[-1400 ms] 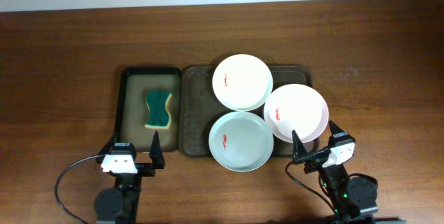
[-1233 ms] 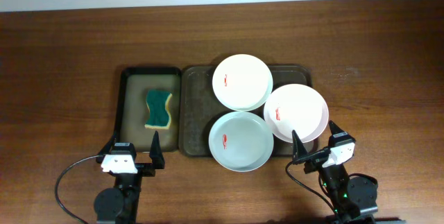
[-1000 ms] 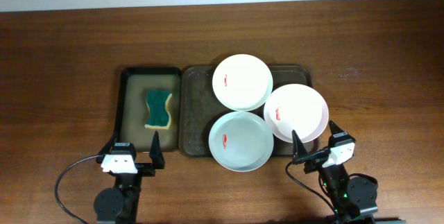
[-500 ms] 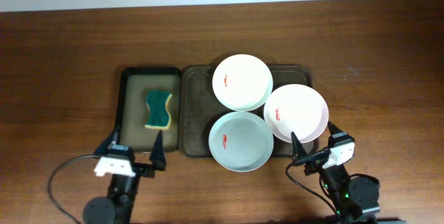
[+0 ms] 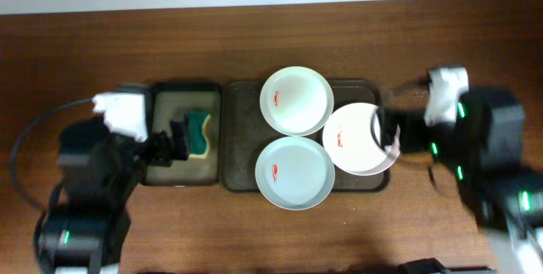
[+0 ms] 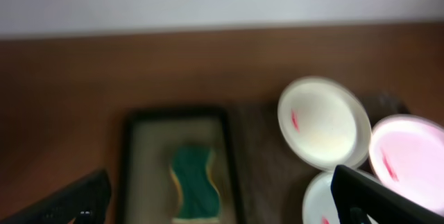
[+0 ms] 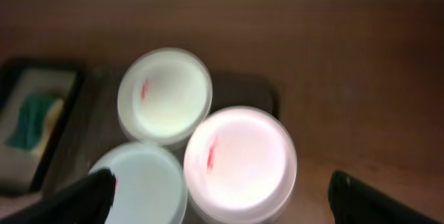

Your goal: Clean dirty plates on tray and stack at the side

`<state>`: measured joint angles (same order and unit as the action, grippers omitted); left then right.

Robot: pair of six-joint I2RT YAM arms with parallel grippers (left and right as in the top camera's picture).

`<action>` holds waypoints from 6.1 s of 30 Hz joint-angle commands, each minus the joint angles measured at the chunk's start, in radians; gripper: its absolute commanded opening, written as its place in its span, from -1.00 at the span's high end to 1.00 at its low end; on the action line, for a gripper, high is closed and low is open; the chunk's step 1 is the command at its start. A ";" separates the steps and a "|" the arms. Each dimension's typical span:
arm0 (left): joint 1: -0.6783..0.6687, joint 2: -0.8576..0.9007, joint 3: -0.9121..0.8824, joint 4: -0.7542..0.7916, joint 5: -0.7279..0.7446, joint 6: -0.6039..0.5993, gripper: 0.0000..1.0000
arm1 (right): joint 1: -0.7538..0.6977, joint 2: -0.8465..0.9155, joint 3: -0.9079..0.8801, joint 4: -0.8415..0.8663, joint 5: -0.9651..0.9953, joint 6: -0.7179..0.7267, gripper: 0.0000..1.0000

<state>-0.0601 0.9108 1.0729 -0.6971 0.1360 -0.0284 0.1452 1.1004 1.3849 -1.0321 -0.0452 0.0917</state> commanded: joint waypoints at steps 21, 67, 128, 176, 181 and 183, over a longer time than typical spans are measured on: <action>0.003 0.866 0.575 -0.508 -0.114 -0.217 -0.41 | 0.005 0.905 0.184 0.238 -0.130 0.002 0.10; -0.039 0.660 0.324 0.025 -0.312 -0.235 1.00 | 0.006 1.032 0.219 0.234 -0.196 -0.007 0.92; -0.408 1.300 0.534 0.029 -0.150 -0.397 1.00 | 0.054 1.033 0.208 0.221 -0.311 0.063 0.92; -0.376 1.287 0.472 0.279 -0.160 -0.199 1.00 | 0.072 1.033 0.208 0.222 -0.318 0.010 0.92; -0.376 1.286 0.473 0.384 -0.159 -0.174 1.00 | 0.072 1.033 0.208 0.220 -0.318 0.010 0.92; -0.376 1.286 0.473 0.445 -0.159 -0.163 1.00 | 0.072 1.033 0.208 0.220 -0.318 0.010 0.92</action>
<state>-0.4492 2.1704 1.5433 -0.3157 0.0319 -0.2245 0.2092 2.1304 1.5867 -0.8036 -0.3454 0.1108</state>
